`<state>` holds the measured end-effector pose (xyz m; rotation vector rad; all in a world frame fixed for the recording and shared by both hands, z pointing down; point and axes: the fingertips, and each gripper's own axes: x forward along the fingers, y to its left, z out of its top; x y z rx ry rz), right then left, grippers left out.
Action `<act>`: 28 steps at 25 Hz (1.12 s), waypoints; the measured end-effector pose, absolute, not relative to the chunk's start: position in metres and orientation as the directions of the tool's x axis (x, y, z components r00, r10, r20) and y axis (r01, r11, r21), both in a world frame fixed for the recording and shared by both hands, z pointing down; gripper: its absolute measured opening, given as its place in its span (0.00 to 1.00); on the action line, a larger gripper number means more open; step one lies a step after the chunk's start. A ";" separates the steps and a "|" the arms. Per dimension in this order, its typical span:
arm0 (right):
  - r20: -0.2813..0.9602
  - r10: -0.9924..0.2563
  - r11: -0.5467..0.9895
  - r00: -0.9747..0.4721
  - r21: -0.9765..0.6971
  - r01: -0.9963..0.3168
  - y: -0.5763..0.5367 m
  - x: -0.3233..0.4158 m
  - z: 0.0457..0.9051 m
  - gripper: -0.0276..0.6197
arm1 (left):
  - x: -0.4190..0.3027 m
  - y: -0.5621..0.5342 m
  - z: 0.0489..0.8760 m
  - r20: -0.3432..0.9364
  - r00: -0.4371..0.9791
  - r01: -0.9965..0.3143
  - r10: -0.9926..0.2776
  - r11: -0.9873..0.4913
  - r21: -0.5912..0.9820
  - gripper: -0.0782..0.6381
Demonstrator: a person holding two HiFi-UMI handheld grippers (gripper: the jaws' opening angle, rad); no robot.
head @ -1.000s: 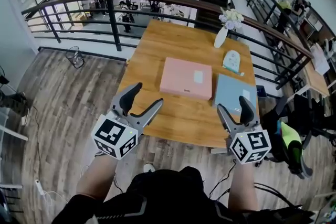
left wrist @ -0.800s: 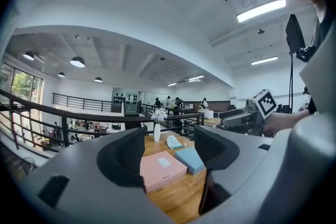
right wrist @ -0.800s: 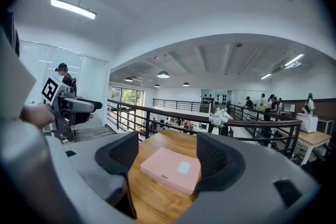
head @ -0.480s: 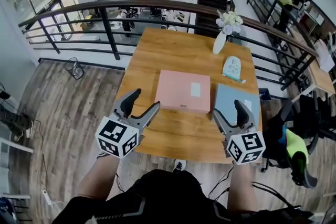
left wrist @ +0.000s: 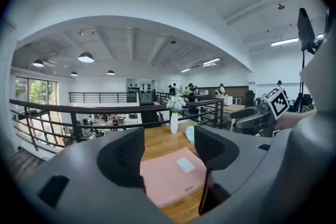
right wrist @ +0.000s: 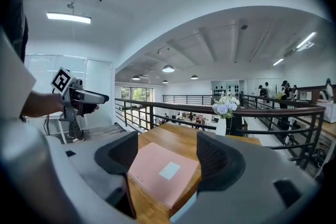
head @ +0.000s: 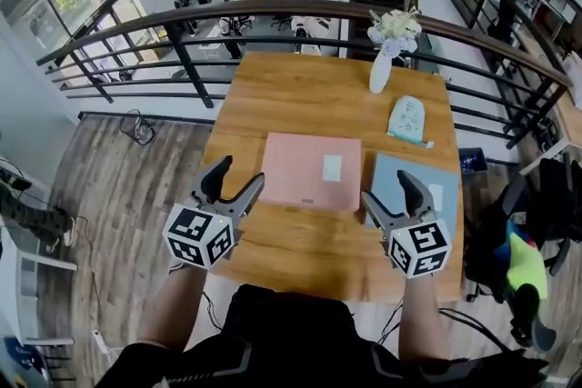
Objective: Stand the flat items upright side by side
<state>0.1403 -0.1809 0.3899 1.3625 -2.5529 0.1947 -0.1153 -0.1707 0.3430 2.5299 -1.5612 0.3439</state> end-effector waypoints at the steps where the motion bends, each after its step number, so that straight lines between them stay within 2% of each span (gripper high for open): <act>1: 0.283 -0.795 0.559 -0.537 -0.005 -0.829 -0.187 0.141 0.397 0.59 | -0.115 -0.176 0.347 0.276 0.429 -0.896 -0.860 -0.444 0.007 0.54; 12: 0.471 -0.723 0.559 -0.505 -0.030 -0.829 -0.220 0.117 0.495 0.59 | -0.158 -0.214 0.438 0.432 0.401 -0.903 -0.808 -0.427 0.041 0.55; 19: 0.622 -0.642 0.551 -0.448 -0.032 -0.834 -0.212 0.111 0.559 0.59 | -0.167 -0.216 0.508 0.542 0.451 -0.864 -0.709 -0.499 0.067 0.55; 28: 0.740 -0.547 0.580 -0.391 -0.002 -0.814 -0.203 0.114 0.630 0.59 | -0.164 -0.212 0.589 0.684 0.414 -0.842 -0.601 -0.538 0.037 0.55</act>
